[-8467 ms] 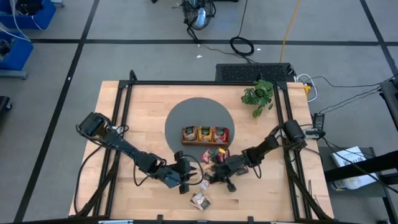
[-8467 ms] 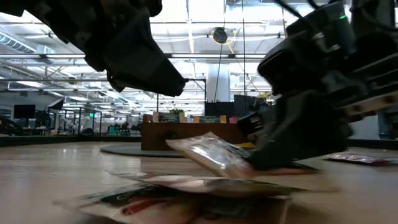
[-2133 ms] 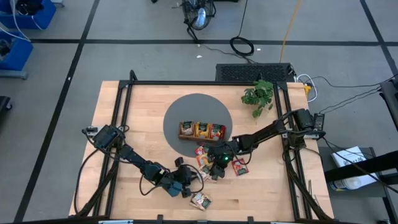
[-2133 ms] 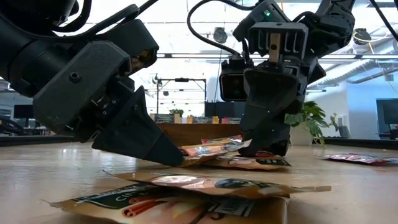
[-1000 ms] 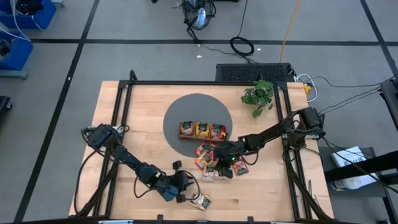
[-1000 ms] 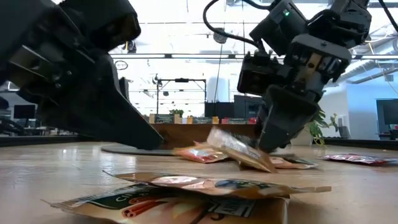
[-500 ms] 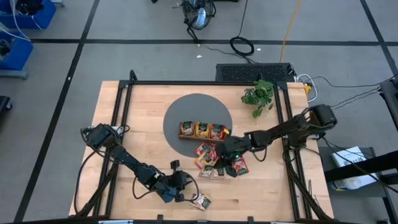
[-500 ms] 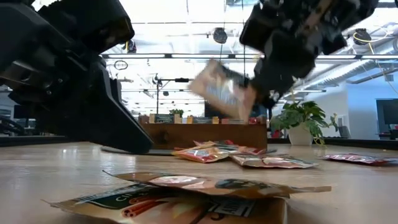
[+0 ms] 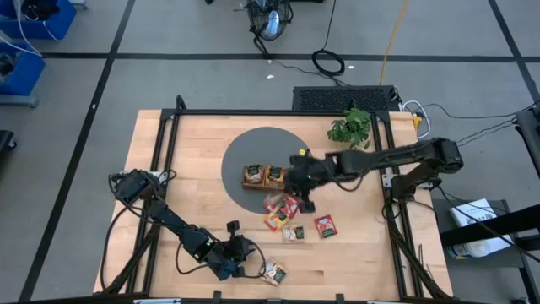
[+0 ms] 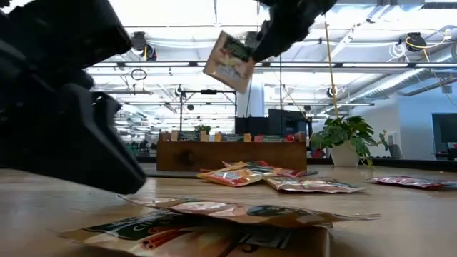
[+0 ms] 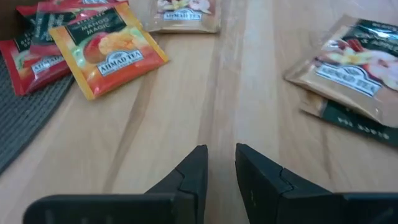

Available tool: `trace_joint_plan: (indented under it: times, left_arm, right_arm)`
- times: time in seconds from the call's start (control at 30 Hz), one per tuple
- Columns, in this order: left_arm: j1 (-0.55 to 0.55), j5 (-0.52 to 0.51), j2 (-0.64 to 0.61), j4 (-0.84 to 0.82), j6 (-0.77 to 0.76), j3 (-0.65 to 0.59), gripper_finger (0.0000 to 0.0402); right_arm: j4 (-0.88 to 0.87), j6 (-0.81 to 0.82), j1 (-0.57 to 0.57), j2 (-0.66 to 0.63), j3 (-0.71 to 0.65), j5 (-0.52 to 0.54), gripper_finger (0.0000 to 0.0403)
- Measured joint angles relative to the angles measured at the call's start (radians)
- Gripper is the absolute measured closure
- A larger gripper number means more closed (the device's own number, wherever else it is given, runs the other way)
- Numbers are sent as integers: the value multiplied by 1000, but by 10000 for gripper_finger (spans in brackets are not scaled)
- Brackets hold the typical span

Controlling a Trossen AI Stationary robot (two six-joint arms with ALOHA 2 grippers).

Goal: Pick & Place Tea
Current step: Put the brown tea bag into the left section of the wooden organizer

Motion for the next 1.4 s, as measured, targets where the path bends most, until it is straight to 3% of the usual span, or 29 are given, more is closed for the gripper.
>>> trace_joint_plan:
  times: [0.33,0.5,0.8,1.17,1.4]
  left_arm:
    - [-89,-42,-1,-44,-77,0,314]
    - [-116,-104,-1,-55,-77,0,314]
    - [-119,-111,-1,-66,-82,0,314]
    - [-122,-112,-1,-77,-115,0,314]
    - [-122,-112,-1,-79,-115,0,314]
  right_arm:
    - [73,-124,-167,179,49,-28,403]
    - [36,-173,-171,313,171,25,403]
    - [-86,-231,-179,417,360,79,403]
    - [-84,-205,-189,519,364,107,403]
    - [-55,-223,-184,520,364,101,389]
